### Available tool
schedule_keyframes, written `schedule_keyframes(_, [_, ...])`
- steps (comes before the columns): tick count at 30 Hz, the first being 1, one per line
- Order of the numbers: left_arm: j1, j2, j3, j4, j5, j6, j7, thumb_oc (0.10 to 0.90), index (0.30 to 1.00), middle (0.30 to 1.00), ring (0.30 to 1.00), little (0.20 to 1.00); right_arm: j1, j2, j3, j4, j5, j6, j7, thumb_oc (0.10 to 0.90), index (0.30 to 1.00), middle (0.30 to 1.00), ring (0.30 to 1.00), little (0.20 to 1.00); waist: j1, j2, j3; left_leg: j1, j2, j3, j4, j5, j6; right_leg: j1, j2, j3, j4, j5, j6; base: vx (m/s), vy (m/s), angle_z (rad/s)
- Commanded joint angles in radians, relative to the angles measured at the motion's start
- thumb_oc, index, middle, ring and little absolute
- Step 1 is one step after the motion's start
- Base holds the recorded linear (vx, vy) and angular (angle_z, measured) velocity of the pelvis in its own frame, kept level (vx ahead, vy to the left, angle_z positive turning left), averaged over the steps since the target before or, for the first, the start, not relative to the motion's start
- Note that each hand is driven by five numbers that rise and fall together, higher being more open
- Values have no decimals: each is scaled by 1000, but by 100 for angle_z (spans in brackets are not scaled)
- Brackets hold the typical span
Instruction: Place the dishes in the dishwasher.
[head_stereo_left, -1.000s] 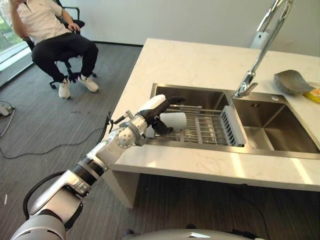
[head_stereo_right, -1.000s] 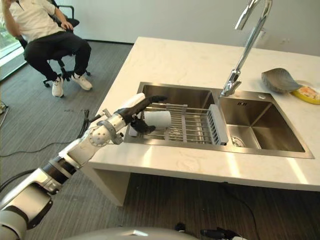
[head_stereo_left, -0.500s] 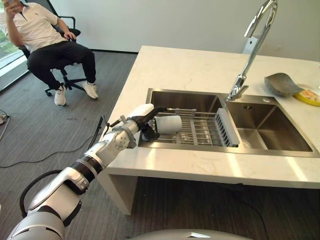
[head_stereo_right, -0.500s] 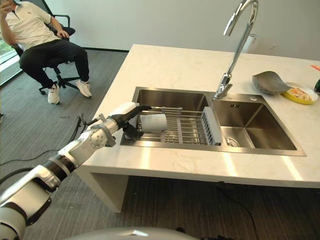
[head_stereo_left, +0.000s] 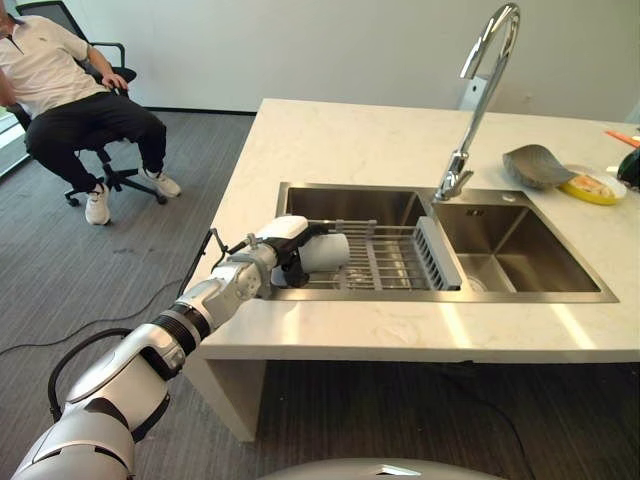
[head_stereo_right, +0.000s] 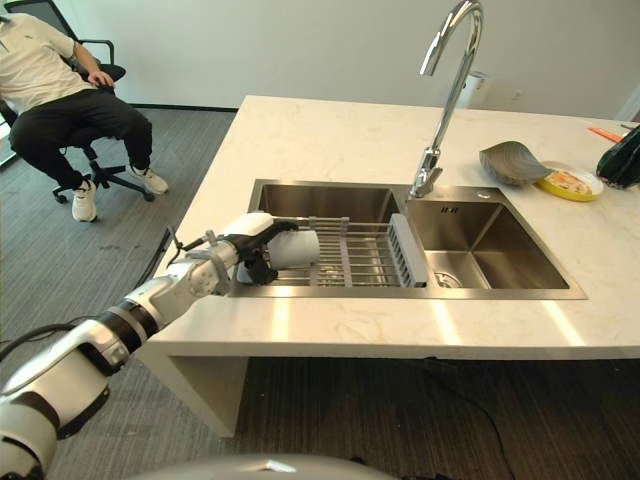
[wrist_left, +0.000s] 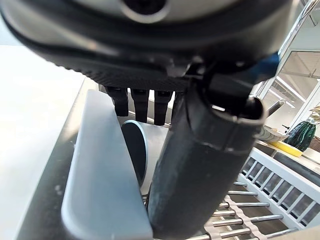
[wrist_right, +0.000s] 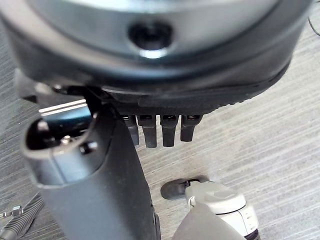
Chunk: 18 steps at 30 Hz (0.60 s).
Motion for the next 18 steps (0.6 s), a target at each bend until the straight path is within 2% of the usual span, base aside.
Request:
schedule_keyframes(1, [-306, -22, 26, 119, 54, -2, 100, 800, 900, 900, 900, 900, -66, -55, 24, 4, 32, -23, -17, 800, 900, 900, 900, 900, 18, 82, 43, -2, -8, -10, 10, -70, 61, 3, -19, -75, 13, -102, 99, 0, 0, 0])
schedule_keyframes(9, [-321, -83, 2, 315, 97, 31, 95, 800, 900, 900, 900, 900, -78, -50, 35, 6, 30, -22, -24, 800, 900, 900, 900, 900, 0, 82, 50, 5, -12, 16, 10, -76, 65, -12, -23, -61, 13, -96, 103, -9, 10, -7])
schedule_keyframes(18, [-321, -120, -7, 317, 124, 45, 70, 800, 900, 900, 900, 900, -89, -49, 31, 14, 35, -19, -24, 800, 900, 900, 900, 900, -6, 87, 59, 2, -16, 28, 10, -79, 68, -26, -29, -58, 13, -90, 107, -8, -1, -5])
